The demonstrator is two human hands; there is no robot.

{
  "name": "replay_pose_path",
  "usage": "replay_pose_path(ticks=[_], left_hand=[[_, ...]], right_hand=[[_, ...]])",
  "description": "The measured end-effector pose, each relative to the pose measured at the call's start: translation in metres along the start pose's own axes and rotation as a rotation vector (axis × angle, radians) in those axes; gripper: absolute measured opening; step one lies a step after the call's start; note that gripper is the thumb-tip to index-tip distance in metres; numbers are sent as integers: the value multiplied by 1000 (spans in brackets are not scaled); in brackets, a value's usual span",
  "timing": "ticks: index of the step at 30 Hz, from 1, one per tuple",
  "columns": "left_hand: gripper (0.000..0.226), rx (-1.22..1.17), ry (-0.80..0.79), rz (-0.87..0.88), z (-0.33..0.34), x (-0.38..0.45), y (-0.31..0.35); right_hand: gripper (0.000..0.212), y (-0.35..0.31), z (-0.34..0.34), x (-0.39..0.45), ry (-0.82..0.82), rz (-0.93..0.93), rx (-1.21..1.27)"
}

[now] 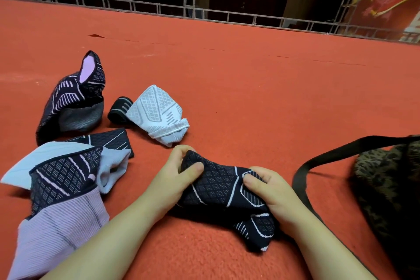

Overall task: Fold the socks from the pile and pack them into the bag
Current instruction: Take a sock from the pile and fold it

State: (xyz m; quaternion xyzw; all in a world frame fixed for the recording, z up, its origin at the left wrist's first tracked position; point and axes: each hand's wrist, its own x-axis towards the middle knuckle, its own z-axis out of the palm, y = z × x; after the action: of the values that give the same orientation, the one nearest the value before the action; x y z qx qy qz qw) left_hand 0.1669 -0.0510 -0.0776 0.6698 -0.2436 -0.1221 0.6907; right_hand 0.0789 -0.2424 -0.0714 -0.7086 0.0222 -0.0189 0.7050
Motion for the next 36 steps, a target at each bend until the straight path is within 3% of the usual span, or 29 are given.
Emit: replay_pose_path(ticks=[2,6,9,12,14,16,19,24,28,32,34,36], left_hand=[[19,-19,75,-7,3,2,2],[20,82,325,2,-4,8,2],[21,14,410,-66,-9,10,3],[22,-143,431,-144,-13,13,2],[24,-194,412,-139,-13,12,0],[28,32,446,-7,-13,10,-1],[31,186,526,186,-12,4,3],[23,357,336,149,-4,-6,2],[15,520,205,53,-3,-8,4],[52,687,6,-40,-1,-12,5],[61,732,-32,-49,-1,-13,5],[61,696,-46,-38,-1,-13,5]], right_hand=[[91,1,-4,0,-57,15,38],[51,-7,-14,-7,-418,145,-33],[44,-7,-17,-10,-508,203,-30],[55,-2,-19,-6,-431,197,61],[50,0,-18,-4,-319,158,113],[38,1,-15,-1,-172,102,134],[52,4,-12,3,13,64,177],[54,-3,-16,-6,-65,114,188],[56,-6,-22,-6,139,47,-145],[44,-8,-21,-7,-100,58,-366],[29,-6,-18,-8,-47,-14,-316],[30,-4,-15,-6,63,-106,-202]])
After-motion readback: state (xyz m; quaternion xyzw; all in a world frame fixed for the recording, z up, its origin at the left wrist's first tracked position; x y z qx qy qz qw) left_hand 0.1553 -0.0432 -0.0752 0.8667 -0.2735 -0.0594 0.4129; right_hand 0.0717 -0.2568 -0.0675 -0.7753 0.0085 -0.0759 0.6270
